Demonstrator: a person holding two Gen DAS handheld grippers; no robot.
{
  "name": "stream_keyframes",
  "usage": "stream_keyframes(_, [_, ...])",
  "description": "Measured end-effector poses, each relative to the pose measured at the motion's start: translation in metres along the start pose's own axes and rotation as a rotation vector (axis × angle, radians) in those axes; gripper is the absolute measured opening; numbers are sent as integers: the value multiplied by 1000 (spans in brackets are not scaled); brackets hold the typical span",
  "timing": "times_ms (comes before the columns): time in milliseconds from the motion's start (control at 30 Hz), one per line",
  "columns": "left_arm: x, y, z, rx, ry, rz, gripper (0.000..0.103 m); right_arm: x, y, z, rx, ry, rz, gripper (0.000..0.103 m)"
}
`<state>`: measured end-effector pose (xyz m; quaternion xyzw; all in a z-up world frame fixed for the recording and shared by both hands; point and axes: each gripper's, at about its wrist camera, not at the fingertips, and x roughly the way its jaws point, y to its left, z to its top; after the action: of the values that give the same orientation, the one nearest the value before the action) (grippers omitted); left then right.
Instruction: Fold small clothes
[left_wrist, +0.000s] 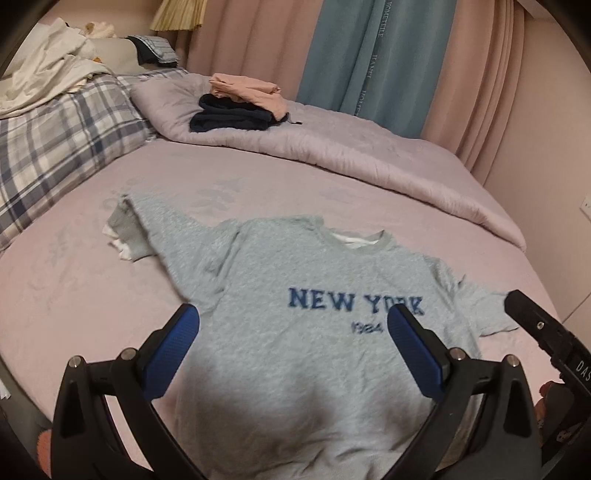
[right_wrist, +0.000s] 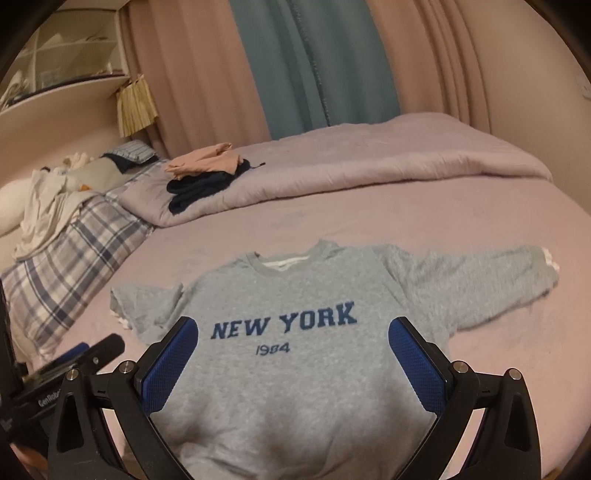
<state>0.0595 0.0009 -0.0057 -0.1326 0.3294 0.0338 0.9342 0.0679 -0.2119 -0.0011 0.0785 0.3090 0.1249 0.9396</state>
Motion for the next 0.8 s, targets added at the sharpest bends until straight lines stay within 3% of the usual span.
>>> stream_keyframes(100, [-13,-4,10,-29,-48,-67,102,-3,8,14,-14,4,38,102])
stream_keyframes(200, [-21,-11,0,-14,-77,-35,102,-22,16,16,-36,-53,54,102])
stream_keyframes(267, [-18,-16,-11,33,-37,-23,102,-28,18,9,-42,-78,36,102])
stream_keyframes(367, [-17,-13,-21,33,7,-26,102,-25,14,-1,-13,-37,13,102])
stream_keyframes(600, [-29,-8,-23,26,-28,-27,102,-41,15,1,-16,-83,-34,102])
stream_keyframes(800, [-25,-9,-24,16,-5,-31,102,-36,12,-5,-18,-45,-28,102])
